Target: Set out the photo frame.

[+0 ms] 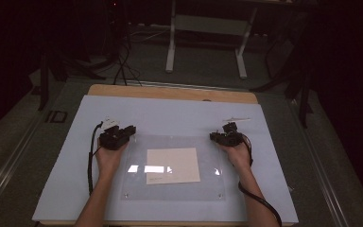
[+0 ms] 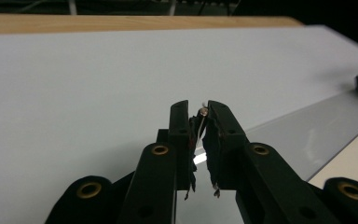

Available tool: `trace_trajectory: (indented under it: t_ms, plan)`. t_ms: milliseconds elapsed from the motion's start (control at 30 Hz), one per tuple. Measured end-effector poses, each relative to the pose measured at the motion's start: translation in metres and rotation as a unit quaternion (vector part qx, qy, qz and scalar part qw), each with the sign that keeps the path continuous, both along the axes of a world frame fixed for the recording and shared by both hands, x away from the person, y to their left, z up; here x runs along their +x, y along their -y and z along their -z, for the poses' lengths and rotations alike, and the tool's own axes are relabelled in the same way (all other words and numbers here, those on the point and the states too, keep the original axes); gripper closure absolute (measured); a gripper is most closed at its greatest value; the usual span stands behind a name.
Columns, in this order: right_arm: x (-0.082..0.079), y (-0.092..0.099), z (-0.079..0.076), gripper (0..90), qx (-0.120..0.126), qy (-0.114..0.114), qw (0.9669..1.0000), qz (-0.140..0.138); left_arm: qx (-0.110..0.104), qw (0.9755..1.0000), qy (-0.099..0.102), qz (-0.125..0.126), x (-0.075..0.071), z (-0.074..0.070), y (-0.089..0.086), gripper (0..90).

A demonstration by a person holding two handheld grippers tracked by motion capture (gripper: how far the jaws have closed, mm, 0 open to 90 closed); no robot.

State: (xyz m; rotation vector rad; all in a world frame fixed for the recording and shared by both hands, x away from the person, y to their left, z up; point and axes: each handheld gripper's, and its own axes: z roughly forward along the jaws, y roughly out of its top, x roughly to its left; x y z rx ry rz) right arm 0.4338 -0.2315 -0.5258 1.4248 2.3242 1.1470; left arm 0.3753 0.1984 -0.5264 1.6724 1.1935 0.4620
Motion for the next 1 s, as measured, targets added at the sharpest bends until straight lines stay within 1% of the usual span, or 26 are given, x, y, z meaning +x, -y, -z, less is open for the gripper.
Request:
trace_trajectory:
  t_ms: [133,267,333,433,500,600,633,700,767,800,833,900,933,1000]
  plan:
    - [0.000,0.000,0.000,80.2,-0.001,0.000,1.0000,0.000,0.004,1.0000,0.003,0.001,0.000,0.000,0.000,81.6]
    - [0.000,-0.001,-0.001,80.4,-0.008,-0.001,1.0000,-0.002,0.005,1.0000,0.005,0.002,0.000,0.001,0.000,81.3]
    - [0.001,-0.001,-0.001,80.4,-0.007,-0.001,1.0000,-0.002,0.011,0.9999,0.006,0.001,-0.001,0.002,0.002,80.4]
    - [0.000,-0.001,-0.001,80.3,-0.006,-0.001,1.0000,-0.002,0.032,0.9995,0.007,-0.005,-0.001,0.004,0.006,80.8]
    - [0.001,-0.001,-0.001,80.3,-0.006,-0.001,1.0000,-0.002,0.021,0.9997,0.005,-0.006,-0.001,0.005,0.004,82.2]
    - [0.001,-0.001,-0.002,79.9,-0.008,-0.003,1.0000,-0.002,0.019,0.9998,0.002,-0.005,0.000,0.005,0.004,82.4]
    - [0.000,-0.001,-0.002,79.3,-0.009,-0.004,1.0000,-0.002,0.014,0.9999,0.000,-0.004,0.000,0.005,0.003,82.3]
    - [-0.002,0.000,-0.003,76.3,-0.012,0.005,0.9999,-0.005,0.007,1.0000,-0.003,-0.003,0.001,0.006,0.002,82.1]
    - [-0.006,0.002,-0.007,74.9,-0.005,0.023,0.9997,-0.007,0.008,1.0000,-0.004,-0.003,0.001,0.006,0.002,82.1]
    - [-0.009,0.005,-0.011,74.9,-0.004,0.040,0.9992,-0.007,0.008,1.0000,-0.004,-0.003,0.001,0.006,0.002,82.1]
    - [-0.010,0.006,-0.013,74.9,-0.007,0.047,0.9988,-0.008,0.009,0.9999,-0.005,-0.003,0.002,0.006,0.002,82.1]
    - [-0.014,0.009,-0.018,75.7,-0.011,0.070,0.9974,-0.013,0.009,0.9999,-0.006,-0.002,0.002,0.005,0.002,82.1]
    - [-0.015,0.009,-0.019,76.9,-0.013,0.075,0.9970,-0.016,0.009,0.9999,-0.007,-0.003,0.002,0.005,0.002,82.0]
    - [-0.017,0.008,-0.020,78.5,-0.027,0.088,0.9955,-0.024,0.009,0.9999,-0.009,-0.003,0.002,0.005,0.002,82.0]
